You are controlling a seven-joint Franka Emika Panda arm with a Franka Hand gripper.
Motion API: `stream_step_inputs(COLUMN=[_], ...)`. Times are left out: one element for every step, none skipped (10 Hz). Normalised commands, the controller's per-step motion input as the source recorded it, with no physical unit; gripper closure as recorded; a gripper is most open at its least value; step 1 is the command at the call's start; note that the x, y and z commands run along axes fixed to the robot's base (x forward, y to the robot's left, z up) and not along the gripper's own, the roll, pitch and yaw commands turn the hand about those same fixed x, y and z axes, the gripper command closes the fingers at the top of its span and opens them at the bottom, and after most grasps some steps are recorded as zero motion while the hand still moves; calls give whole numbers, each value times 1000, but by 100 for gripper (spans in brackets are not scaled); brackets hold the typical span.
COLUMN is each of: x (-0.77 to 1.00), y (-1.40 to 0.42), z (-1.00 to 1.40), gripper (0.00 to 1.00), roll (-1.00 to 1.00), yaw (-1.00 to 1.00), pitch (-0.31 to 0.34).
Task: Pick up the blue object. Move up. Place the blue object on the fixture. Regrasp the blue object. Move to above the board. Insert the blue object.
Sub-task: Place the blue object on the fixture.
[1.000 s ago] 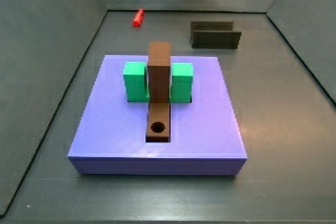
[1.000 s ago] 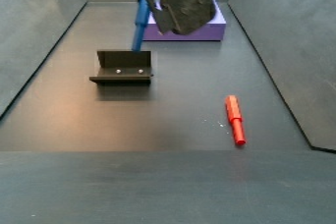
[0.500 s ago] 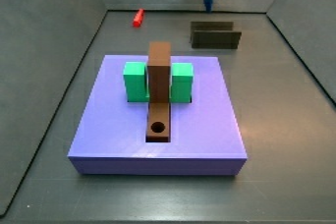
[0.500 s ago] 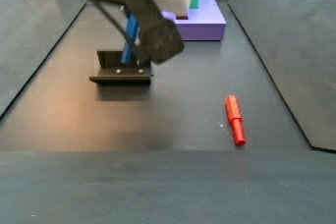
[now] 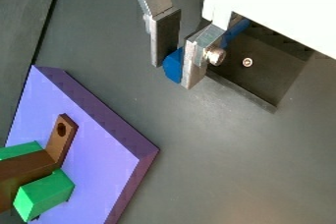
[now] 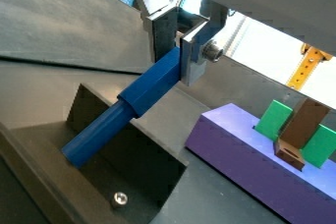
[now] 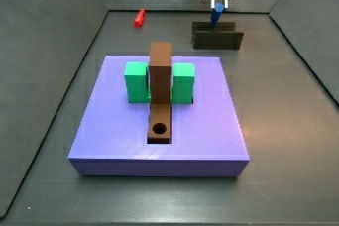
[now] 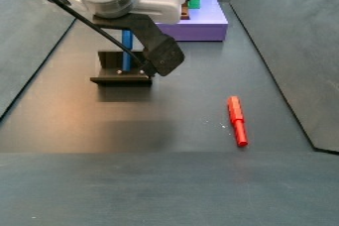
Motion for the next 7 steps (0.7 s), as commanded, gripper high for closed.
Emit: stream_step_inputs(x=[0,-17,0,0,0,0,0], y=[0,0,0,0,-26,-66,-91], z=[-300,-294,-231,-174,-146,-160,-151], gripper=[100,100,100,100,100,100,100], roll=[91,177,171,100,123,257,269], yaw=[-20,-151,-154,-117,-97,-117,-123], pitch=[0,0,0,0,0,0,0])
